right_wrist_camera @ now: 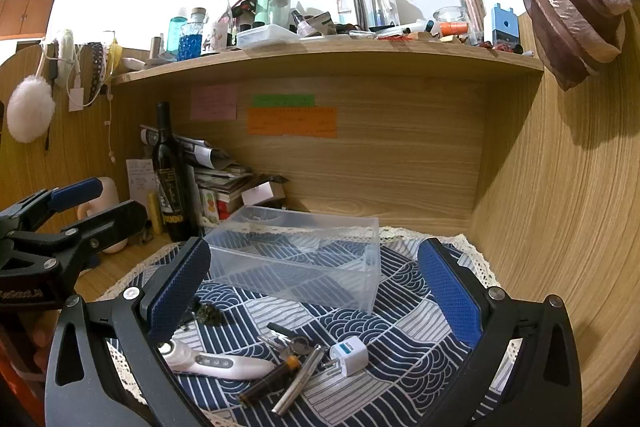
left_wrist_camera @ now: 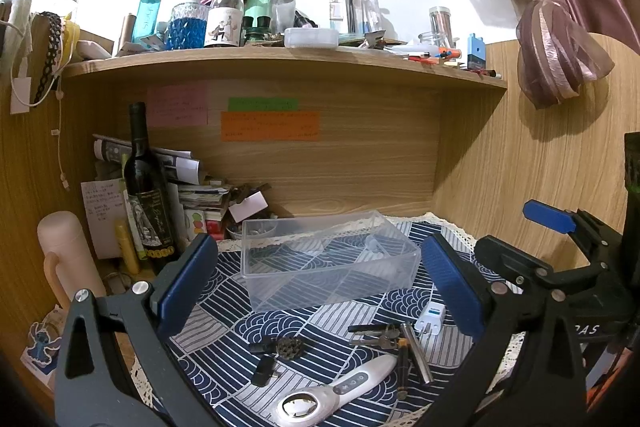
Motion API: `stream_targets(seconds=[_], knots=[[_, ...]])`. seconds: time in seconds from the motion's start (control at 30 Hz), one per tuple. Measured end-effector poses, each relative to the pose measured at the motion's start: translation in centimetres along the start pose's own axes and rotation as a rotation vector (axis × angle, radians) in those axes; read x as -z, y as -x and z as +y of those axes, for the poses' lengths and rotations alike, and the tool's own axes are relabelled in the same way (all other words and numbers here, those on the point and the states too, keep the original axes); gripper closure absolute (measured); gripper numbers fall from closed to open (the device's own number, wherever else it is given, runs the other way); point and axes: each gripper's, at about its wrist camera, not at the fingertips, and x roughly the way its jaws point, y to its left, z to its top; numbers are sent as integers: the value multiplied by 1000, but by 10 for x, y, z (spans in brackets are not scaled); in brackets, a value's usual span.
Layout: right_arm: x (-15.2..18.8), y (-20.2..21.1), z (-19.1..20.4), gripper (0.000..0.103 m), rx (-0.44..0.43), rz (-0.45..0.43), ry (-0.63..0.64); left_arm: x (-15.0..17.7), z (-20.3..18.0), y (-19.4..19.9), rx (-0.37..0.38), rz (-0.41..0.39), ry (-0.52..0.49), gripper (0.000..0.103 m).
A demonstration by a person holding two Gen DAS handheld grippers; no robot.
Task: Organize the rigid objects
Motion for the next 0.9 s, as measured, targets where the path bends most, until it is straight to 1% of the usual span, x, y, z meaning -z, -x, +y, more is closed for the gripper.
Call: stream_targets(seconds=[0.7, 0.9], knots=[[0, 2, -2, 0, 5, -14, -9, 0, 1, -2, 0, 1, 0, 0], [1, -1, -3, 0, -14, -14, -21, 3, 2, -7, 27, 24, -7, 0]])
